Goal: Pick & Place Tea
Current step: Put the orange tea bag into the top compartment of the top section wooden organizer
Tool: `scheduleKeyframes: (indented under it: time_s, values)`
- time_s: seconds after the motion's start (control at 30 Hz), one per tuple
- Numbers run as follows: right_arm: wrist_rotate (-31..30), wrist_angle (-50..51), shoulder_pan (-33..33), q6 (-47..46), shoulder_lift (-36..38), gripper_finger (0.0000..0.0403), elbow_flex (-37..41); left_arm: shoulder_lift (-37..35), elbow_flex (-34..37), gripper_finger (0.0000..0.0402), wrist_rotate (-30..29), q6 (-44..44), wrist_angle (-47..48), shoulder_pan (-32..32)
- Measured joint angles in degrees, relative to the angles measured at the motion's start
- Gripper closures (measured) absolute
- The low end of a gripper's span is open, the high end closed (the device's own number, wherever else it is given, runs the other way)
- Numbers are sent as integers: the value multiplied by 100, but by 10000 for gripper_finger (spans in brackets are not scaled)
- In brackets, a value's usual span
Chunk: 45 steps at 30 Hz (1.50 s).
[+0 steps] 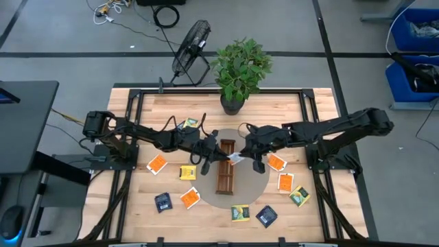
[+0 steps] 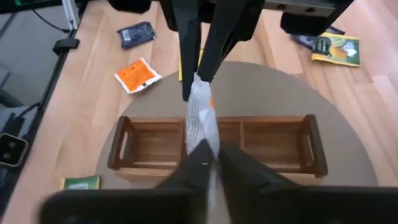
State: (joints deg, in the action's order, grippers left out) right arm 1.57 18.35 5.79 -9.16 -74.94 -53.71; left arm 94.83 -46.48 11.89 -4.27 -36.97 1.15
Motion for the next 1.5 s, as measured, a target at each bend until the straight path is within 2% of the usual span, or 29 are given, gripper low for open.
scheduleKeyframes:
  time_s: [0.13,0.23,0.5,0.6,0.7,0.8,0.9,1.07,1.17,1.33,1.5]
  values:
    - [58,-37,-16,-49,-69,394,0,0,0,384,-30,-114,-6,-18]
    - [54,9,-16,-152,-46,399,0,0,-2,364,-289,-133,197,-69]
    - [-50,425,-16,-877,32,401,-1,-197,-7,313,-344,334,959,-102]
    - [-445,670,-25,-1253,48,402,0,-366,8,307,-1106,651,1437,-17]
    - [-537,758,-83,-1597,48,402,-1,-548,235,309,-1899,938,1466,117]
    - [-427,716,-144,-1938,48,402,-2,-840,463,312,-2555,1088,1383,276]
    - [-167,631,-204,-2367,48,402,0,-1098,699,314,-2967,1219,1403,417]
    - [311,581,-438,-3485,46,403,0,-1436,1018,314,-4042,1460,1452,545]
    - [779,453,-699,-4200,46,403,-1,-1519,1126,314,-4376,1526,1460,546]
    - [908,374,-945,-5095,-32,403,-7,-1513,1217,314,-4480,1595,1493,546]
    - [974,326,-1028,-5543,-378,403,-7,-1513,1215,314,-4622,1711,1546,546]
